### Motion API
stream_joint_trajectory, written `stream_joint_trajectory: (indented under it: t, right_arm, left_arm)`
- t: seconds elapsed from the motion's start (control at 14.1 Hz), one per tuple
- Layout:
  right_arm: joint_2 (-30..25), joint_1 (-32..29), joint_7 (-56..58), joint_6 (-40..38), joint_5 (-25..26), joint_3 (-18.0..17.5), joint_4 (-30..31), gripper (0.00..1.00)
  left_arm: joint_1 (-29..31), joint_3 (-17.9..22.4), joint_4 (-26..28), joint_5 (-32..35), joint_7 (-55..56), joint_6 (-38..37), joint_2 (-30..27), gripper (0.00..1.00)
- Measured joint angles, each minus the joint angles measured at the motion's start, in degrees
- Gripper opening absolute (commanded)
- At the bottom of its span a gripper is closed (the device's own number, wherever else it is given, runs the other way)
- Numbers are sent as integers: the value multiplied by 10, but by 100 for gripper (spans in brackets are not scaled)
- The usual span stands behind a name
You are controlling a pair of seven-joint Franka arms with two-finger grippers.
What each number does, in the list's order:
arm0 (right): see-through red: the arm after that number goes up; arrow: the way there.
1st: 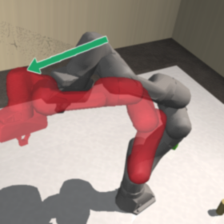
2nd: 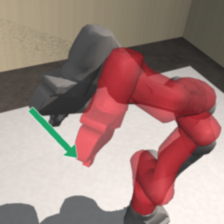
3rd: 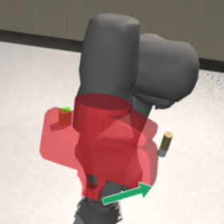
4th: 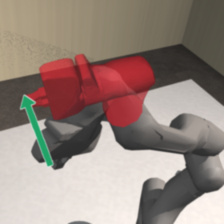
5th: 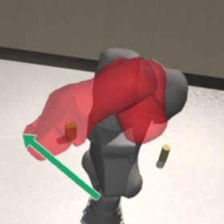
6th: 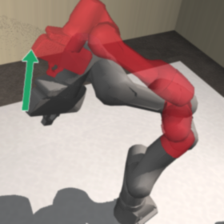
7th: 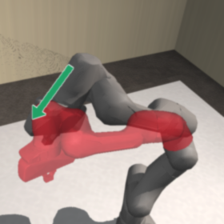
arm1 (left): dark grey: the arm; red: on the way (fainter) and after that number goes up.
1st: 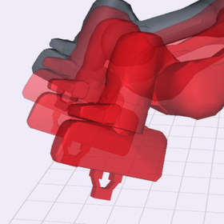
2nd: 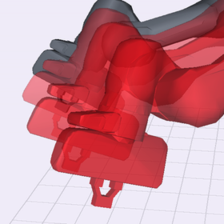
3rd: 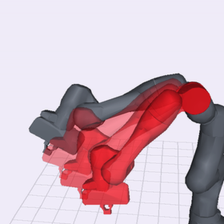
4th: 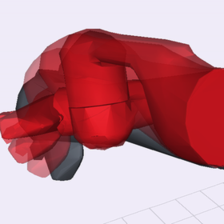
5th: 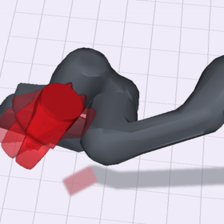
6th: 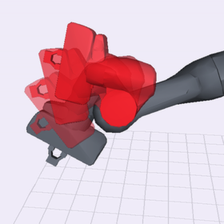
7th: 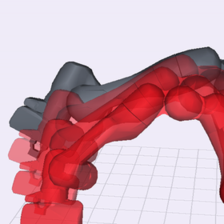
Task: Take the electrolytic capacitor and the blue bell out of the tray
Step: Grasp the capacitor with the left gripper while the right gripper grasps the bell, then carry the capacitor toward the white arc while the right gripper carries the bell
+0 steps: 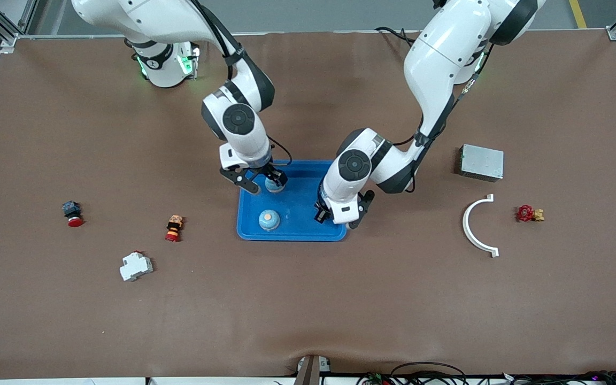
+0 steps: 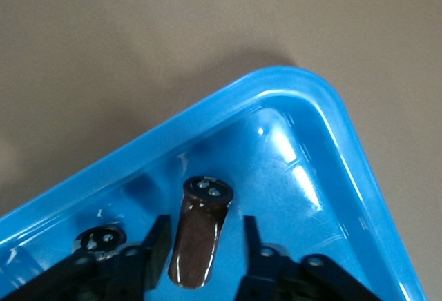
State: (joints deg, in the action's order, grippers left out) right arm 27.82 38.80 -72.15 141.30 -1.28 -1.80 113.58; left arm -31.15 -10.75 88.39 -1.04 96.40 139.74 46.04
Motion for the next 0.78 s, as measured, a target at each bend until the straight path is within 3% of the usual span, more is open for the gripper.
stream_joint_trajectory:
  t: [0.07,0.35,0.42,0.57,0.78]
  right_arm:
    - [14,2,-7,0,6,0,-13,100]
    - [38,5,-17,0,19,1,-36,100]
    - [40,6,-18,0,28,1,-37,95]
    - [42,6,-20,-1,39,1,-37,66]
    - [43,7,-29,-1,41,1,-37,9]
  left_arm:
    - [0,0,0,0,0,4,2,0]
    - [0,3,-6,0,2,7,2,0]
    - [1,5,-11,0,2,6,0,0]
    - [5,15,-20,1,2,-11,-15,0]
    - [25,24,-28,3,-5,-65,-75,0]
